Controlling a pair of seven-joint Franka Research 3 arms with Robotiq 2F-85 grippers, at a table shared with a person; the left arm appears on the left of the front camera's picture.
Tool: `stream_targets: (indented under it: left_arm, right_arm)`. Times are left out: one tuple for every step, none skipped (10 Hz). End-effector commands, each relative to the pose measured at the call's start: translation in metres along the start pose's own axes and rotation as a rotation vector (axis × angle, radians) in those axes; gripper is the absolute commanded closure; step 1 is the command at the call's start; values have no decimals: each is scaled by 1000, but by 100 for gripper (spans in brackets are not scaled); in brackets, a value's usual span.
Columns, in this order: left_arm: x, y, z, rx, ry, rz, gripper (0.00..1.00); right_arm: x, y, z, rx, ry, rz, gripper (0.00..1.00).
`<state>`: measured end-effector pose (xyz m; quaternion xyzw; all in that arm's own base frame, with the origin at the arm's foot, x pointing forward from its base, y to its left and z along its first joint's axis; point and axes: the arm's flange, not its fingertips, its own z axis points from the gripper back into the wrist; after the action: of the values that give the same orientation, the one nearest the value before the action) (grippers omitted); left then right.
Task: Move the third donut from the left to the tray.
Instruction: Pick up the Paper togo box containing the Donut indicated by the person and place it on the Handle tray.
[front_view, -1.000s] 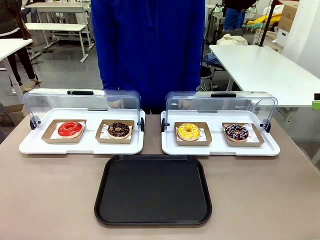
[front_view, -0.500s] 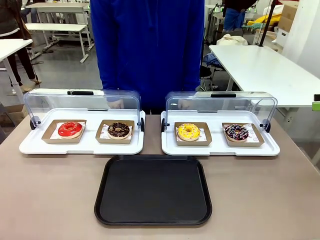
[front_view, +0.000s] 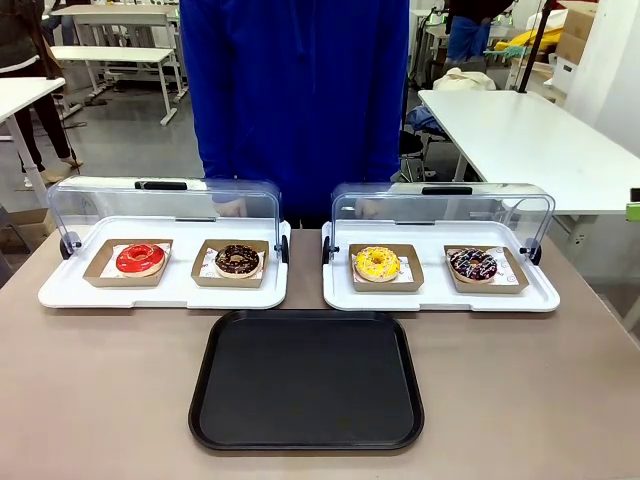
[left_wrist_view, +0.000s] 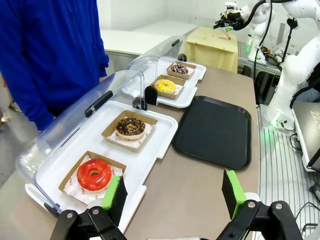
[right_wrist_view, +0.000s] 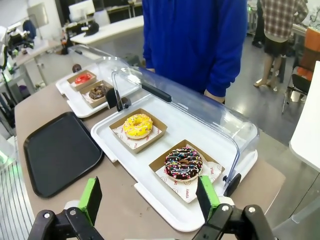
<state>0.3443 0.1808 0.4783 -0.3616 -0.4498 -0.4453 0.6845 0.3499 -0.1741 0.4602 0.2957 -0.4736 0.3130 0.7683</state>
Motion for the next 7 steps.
stream_targets:
  left_arm:
    - [1,1,2,-8,-14,-14,0]
    - [1,1,2,-8,-14,-14,0]
    - [1,1,2,-8,-14,-14,0]
    - [1,1,2,-8,-14,-14,0]
    - [1,1,2,-8,-14,-14,0]
    - [1,1,2,-8,-14,-14,0]
    - [1,1,2,-8,-14,-14,0]
  right_arm:
    - [1,-5,0,1,-27,31,0]
    - [1,-5,0,1,-27,31,0]
    - [1,-5,0,1,-27,31,0]
    - [1,-5,0,1,-27,31,0]
    - [1,-5,0,1,-27,31,0]
    - [1,-5,0,1,-27,31,0]
    - [1,-5,0,1,-27,31,0]
